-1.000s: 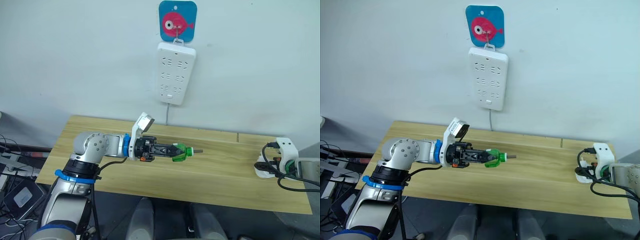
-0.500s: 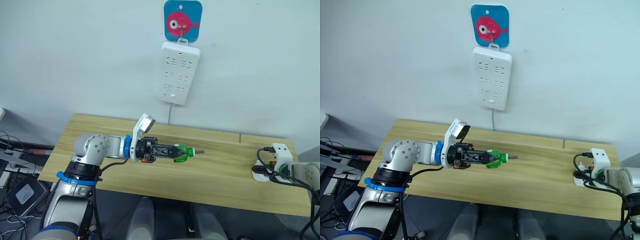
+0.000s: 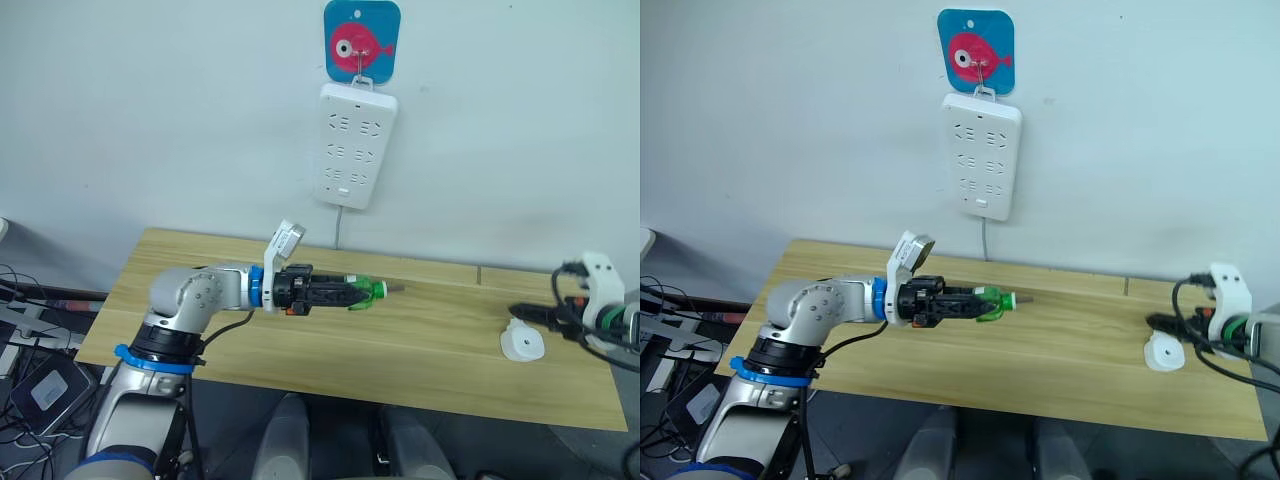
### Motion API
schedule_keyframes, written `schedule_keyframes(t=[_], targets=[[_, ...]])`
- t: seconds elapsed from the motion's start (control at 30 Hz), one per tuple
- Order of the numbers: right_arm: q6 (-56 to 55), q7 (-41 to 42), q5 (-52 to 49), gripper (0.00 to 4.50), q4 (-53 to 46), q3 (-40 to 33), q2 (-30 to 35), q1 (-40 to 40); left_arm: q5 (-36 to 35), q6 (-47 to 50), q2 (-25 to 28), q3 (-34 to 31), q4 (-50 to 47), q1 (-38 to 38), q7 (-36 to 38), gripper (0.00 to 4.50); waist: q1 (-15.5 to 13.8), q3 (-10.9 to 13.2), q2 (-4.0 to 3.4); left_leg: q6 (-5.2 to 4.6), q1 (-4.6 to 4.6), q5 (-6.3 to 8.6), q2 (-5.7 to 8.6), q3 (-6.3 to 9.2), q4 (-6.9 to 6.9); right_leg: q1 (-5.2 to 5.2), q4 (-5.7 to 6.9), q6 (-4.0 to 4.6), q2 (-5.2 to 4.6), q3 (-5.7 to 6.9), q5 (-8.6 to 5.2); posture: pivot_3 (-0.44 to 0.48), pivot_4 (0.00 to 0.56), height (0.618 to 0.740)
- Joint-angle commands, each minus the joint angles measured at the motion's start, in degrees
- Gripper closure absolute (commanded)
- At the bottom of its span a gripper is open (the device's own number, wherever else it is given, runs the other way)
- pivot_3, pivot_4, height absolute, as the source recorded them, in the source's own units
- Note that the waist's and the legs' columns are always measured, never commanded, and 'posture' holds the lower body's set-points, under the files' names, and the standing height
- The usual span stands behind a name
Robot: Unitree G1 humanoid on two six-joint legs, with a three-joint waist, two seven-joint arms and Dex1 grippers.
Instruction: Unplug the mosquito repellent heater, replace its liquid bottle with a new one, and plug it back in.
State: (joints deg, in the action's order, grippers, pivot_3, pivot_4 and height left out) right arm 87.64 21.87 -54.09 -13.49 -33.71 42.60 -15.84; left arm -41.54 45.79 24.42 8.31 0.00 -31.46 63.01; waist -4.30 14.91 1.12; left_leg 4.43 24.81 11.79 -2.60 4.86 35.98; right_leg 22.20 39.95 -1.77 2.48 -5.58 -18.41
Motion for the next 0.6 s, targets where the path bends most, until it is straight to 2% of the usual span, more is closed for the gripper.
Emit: schedule_keyframes(t=[0.03, 0.13, 0.2, 0.37, 0.6], targets=[[2.9, -6.4, -21.0, 0.06, -2.9, -11.4, -8.6, -1.8, 14.2, -27.7, -4.0, 3.2, -0.9, 2.0, -0.4, 2.26, -0.3, 0.0, 0.01, 0.01, 0.01, 0.00, 0.01, 0.00, -0.01, -0.01, -0.03, 0.01, -0.01, 0.00, 0.01, 0.205, 0.250, 0.740], [-11.4, -22.4, -47.5, 0.06, -7.5, -4.9, -8.4, 8.0, 20.8, -41.8, -8.4, 3.5, 1.2, 2.6, -3.5, 2.26, -1.6, 0.0, 0.01, -0.01, 0.12, 0.01, 0.07, -0.06, -0.04, -0.01, -0.07, 0.02, -0.21, 0.06, 0.01, 0.204, 0.246, 0.740], [-21.2, -31.0, -56.6, 0.06, -12.2, 0.5, -8.7, 12.2, 22.5, -45.1, -10.4, 3.7, 1.5, 2.8, -5.4, 2.26, -1.8, 0.0, 0.01, -0.06, 0.23, 0.04, 0.16, -0.31, -0.04, 0.01, -0.10, 0.00, -0.28, 0.04, 0.00, 0.208, 0.245, 0.740], [-37.7, -41.9, -58.9, 0.06, -20.7, 11.1, -12.7, 12.9, 25.2, -49.1, -13.0, 4.9, 1.1, 3.1, -7.6, 2.26, -0.6, 0.0, 0.03, -0.12, 0.26, 0.06, 0.19, -0.45, 0.09, 0.01, -0.16, -0.22, -0.31, -0.11, 0.08, 0.214, 0.240, 0.740], [-47.7, -48.9, -58.9, 0.06, -23.7, 19.9, -13.7, 10.5, 25.0, -49.4, -14.5, 6.3, -0.4, 3.1, -7.6, 2.26, 0.2, 0.0, 0.02, -0.17, 0.19, -0.05, 0.12, -0.34, 0.09, 0.01, 0.00, -0.32, -0.18, -0.04, 0.05, 0.216, 0.234, 0.740]])
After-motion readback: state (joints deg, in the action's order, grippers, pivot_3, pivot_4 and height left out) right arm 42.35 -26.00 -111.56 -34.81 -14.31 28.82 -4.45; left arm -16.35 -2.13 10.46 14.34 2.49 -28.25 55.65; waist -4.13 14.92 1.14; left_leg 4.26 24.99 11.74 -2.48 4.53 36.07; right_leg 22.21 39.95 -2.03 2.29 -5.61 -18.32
